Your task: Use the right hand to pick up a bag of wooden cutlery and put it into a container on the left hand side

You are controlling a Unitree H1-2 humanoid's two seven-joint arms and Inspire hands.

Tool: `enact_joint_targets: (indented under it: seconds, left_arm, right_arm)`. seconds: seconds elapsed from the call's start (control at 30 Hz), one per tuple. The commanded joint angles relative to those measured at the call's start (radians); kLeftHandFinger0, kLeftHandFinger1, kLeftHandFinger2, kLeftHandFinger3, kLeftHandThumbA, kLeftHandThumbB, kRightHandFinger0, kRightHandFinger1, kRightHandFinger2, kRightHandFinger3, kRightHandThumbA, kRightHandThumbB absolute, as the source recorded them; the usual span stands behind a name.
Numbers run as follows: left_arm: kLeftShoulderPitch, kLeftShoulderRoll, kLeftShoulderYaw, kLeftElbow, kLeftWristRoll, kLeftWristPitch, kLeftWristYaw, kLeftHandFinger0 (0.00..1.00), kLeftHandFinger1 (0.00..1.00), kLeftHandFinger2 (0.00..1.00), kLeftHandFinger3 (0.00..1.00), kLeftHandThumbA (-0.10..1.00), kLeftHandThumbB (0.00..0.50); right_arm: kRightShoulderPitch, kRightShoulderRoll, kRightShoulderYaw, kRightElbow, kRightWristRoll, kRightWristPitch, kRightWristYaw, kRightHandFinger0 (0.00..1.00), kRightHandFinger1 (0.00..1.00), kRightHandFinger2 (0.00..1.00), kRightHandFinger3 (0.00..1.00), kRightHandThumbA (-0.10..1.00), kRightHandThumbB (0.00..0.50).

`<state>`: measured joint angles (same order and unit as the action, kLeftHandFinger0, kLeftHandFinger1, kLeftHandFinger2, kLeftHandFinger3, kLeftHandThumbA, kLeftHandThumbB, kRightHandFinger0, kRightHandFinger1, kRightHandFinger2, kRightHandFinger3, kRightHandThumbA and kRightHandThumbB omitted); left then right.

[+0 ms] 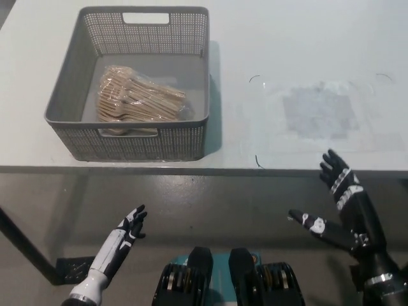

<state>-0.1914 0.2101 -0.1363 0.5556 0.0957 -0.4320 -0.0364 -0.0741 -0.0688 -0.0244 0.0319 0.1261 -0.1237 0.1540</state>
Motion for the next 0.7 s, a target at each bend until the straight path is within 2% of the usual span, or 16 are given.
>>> enact_joint_targets:
  seconds: [0.0,0.2,0.3,0.4,0.67]
  left_arm:
    - [-0.032,0.000,0.027,-0.008,-0.041,-0.038,-0.009,0.88,1.00,1.00,1.00,1.00,0.500]
    - [-0.066,0.000,0.041,0.005,-0.039,-0.038,-0.009,0.87,1.00,1.00,1.00,1.00,0.500]
    - [-0.068,-0.002,0.043,0.008,-0.034,-0.038,-0.004,0.88,1.00,1.00,1.00,1.00,0.496]
    - [-0.069,-0.004,0.046,0.005,-0.040,-0.038,-0.009,0.88,1.00,1.00,1.00,1.00,0.484]
    - [-0.072,-0.006,0.052,0.007,-0.046,-0.038,-0.015,0.90,1.00,1.00,1.00,1.00,0.500]
  right_arm:
    - [0.021,0.014,0.000,0.046,0.086,-0.063,0.052,1.00,1.00,1.00,1.00,1.00,0.061]
    - [0.034,0.016,-0.014,0.091,0.126,-0.061,0.065,1.00,1.00,1.00,1.00,1.00,0.057]
    - [0.049,0.013,-0.013,0.095,0.127,-0.068,0.067,1.00,1.00,1.00,1.00,1.00,0.082]
    - [0.069,0.014,-0.010,0.088,0.130,-0.057,0.064,1.00,1.00,1.00,1.00,0.99,0.078]
    - [0.099,0.025,0.011,0.093,0.126,-0.064,0.068,1.00,1.00,1.00,1.00,0.96,0.057]
